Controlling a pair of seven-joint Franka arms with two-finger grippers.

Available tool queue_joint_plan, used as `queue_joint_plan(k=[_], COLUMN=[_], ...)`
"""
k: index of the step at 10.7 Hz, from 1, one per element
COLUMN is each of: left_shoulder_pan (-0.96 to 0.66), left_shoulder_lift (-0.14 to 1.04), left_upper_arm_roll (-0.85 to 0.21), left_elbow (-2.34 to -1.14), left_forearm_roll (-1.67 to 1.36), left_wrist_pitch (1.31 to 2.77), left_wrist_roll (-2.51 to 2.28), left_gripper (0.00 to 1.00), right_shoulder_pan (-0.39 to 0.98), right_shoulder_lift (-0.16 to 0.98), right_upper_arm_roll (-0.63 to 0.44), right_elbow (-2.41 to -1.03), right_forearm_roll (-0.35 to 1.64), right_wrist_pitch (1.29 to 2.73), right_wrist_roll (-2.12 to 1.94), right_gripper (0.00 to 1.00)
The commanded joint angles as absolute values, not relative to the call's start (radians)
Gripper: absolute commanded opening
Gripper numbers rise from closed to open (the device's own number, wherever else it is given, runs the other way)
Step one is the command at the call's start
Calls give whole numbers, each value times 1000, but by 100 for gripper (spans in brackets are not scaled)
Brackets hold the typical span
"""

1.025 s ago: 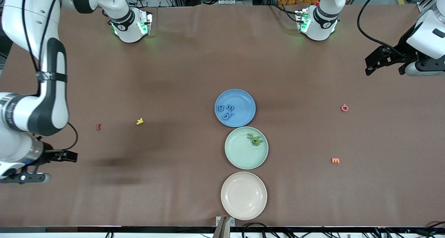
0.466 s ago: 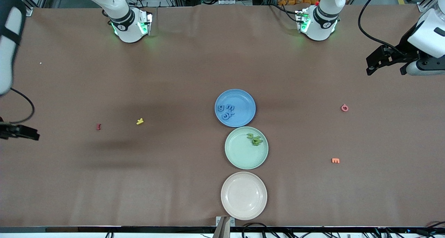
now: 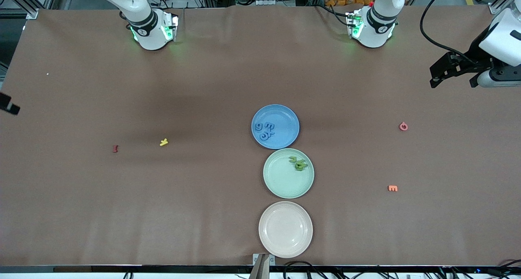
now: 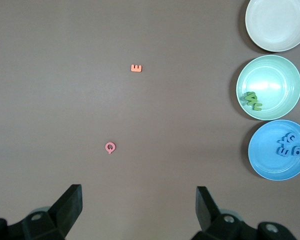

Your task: Sort letters by color into matching plates

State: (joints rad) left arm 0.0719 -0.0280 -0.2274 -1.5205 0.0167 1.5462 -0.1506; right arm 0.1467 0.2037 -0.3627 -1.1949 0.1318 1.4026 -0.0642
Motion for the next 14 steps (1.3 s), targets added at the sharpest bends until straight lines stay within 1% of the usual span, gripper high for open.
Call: queue_joint_plan(k=[1, 2, 5, 10, 14], left_shoulder_pan=[77, 77, 77, 95, 100], left_shoulder_lift=[-35, -35, -37, -35, -35], left_upper_arm_roll=[-230, -230, -229, -219, -219], left_elbow=[-1517, -1517, -1516, -1503, -1503], left_forearm_roll=[37, 37, 37, 38, 38], left_wrist_pitch=[1548, 1548, 1548, 1548, 1548], left_wrist_roll=[-127, -127, -129, -129, -129], left_gripper=[100, 100, 100, 100, 100], right_shoulder_pan=[153, 152, 152, 158, 161], right_shoulder_lift=[78, 58, 14, 15, 20], right_upper_arm_roll=[-258, -243, -242, -241, -222], right_elbow=[-1242, -1282, -1451, -1531, -1525], right_forearm_roll=[33, 11, 5, -23, -21], right_wrist_pitch=[1349, 1356, 1506, 1571, 1583], right_wrist_roll=[46, 48, 48, 49, 48], right_gripper=[100, 100, 100, 100, 100])
